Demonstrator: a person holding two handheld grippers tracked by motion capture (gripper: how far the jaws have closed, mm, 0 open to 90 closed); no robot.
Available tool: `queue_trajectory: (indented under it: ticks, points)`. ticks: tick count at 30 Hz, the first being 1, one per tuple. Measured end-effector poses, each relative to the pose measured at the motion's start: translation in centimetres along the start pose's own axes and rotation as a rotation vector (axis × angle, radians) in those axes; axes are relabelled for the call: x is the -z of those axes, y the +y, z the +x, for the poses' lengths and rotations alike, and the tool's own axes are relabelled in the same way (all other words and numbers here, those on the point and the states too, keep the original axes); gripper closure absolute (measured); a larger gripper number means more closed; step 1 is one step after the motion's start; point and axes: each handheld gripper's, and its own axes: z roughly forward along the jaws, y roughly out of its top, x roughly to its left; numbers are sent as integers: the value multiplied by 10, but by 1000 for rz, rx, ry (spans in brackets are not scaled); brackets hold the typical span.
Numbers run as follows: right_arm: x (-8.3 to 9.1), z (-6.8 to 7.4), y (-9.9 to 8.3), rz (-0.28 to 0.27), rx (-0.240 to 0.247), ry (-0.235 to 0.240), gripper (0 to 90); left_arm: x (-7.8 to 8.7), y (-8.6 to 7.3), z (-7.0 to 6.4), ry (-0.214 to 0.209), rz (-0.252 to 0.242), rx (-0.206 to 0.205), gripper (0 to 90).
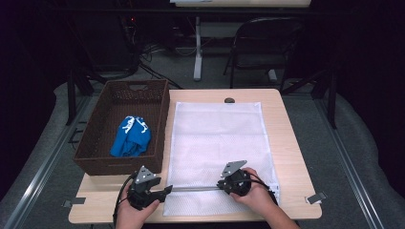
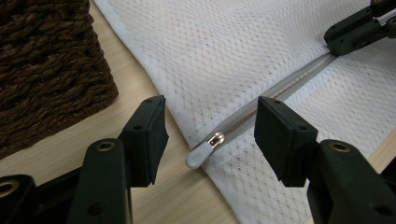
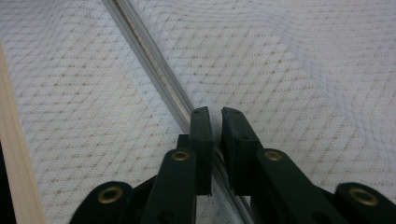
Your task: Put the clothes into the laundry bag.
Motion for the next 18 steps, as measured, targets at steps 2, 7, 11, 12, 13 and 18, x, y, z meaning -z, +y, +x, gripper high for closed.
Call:
queue_trajectory:
  ticks: [2,7,11,12,13,18]
  points:
    - [0,-1,-1,-6,-9,8,801,0,0,-1,-2,2,2,439]
    - [-1,-3,-1,-15,-14,7,775,-5,-1,-5,-8,17,-14,439]
    - [-2,-2,0,-15,-12,-8,807,-10,-2,-9,-21,33,-26,439]
    - [-2,-2,0,-15,-18,-11,814,-11,-2,-10,-24,37,-31,439]
    - [-2,-3,0,-16,-20,-15,816,-13,-2,-12,-26,45,-37,439]
    - [-2,-4,-1,-17,-24,-33,797,-17,-3,-16,-29,55,-47,439]
